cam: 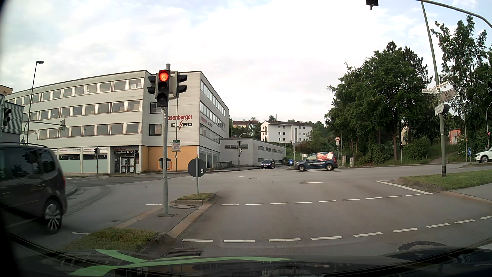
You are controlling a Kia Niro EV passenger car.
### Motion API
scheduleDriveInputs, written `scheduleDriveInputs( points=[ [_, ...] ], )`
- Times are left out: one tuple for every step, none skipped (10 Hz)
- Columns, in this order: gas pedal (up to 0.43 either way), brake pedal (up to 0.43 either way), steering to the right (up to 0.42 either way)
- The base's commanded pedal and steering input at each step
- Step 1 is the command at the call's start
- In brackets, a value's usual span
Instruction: Follow the waypoints while adhering to traffic rules and regulations
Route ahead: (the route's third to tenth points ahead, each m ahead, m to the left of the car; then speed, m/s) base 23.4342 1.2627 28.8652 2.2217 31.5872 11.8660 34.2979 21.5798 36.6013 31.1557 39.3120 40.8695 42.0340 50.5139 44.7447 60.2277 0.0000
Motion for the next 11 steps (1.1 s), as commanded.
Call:
scheduleDriveInputs(
  points=[
    [0.0,0.238,-0.02],
    [0.0,0.238,-0.02],
    [0.0,0.238,-0.02],
    [0.0,0.238,-0.02],
    [0.0,0.238,-0.02],
    [0.0,0.238,-0.02],
    [0.0,0.238,-0.02],
    [0.0,0.238,-0.02],
    [0.0,0.238,-0.02],
    [0.0,0.238,-0.02],
    [0.0,0.238,-0.02]
  ],
)
